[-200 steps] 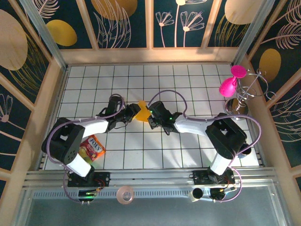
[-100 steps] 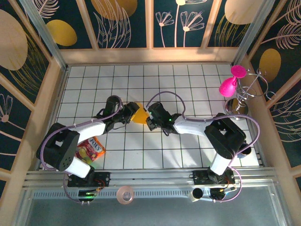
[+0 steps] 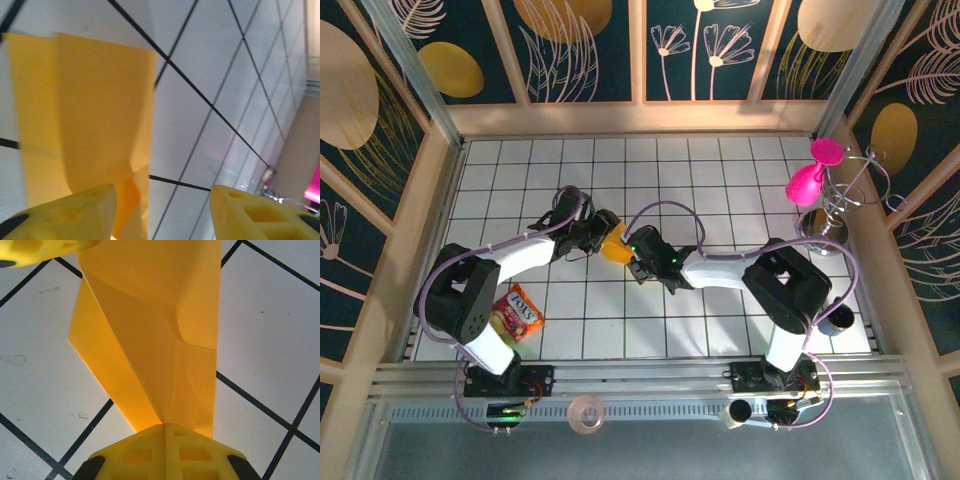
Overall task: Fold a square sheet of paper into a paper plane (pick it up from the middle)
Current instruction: Fourth fold the wing at the center of the table.
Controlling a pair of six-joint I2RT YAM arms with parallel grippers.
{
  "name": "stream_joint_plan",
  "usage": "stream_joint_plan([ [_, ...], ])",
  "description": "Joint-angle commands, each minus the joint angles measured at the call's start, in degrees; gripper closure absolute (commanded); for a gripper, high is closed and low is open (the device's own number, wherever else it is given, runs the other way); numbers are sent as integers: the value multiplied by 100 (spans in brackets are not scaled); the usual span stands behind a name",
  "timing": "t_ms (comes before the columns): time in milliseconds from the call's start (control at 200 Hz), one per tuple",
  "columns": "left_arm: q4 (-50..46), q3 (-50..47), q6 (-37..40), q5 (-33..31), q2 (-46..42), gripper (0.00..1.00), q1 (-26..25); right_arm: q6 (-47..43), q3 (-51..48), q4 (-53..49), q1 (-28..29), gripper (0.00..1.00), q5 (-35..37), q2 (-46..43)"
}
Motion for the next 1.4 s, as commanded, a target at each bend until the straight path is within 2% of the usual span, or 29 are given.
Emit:
stream_joint_plan([
  [0, -827, 244, 64, -304, 38, 48, -28, -32, 57, 128, 46, 100, 199, 56],
  [175, -995, 237, 75, -624, -123, 46, -26, 5, 66, 123, 46, 100, 243, 60],
  [691, -1183, 138, 39, -991, -372, 42, -27, 21, 58, 109, 49, 100, 263, 98],
  [921, -582, 10, -148, -284, -51, 43, -66, 20, 43, 131, 58, 100, 244, 74],
  [1076, -387, 111, -182, -73, 190, 51, -121, 20, 20, 153, 60, 100, 236, 66],
  [1392, -253, 24, -266, 44, 213, 78, -123, -64, 13, 162, 57, 97, 185, 65],
])
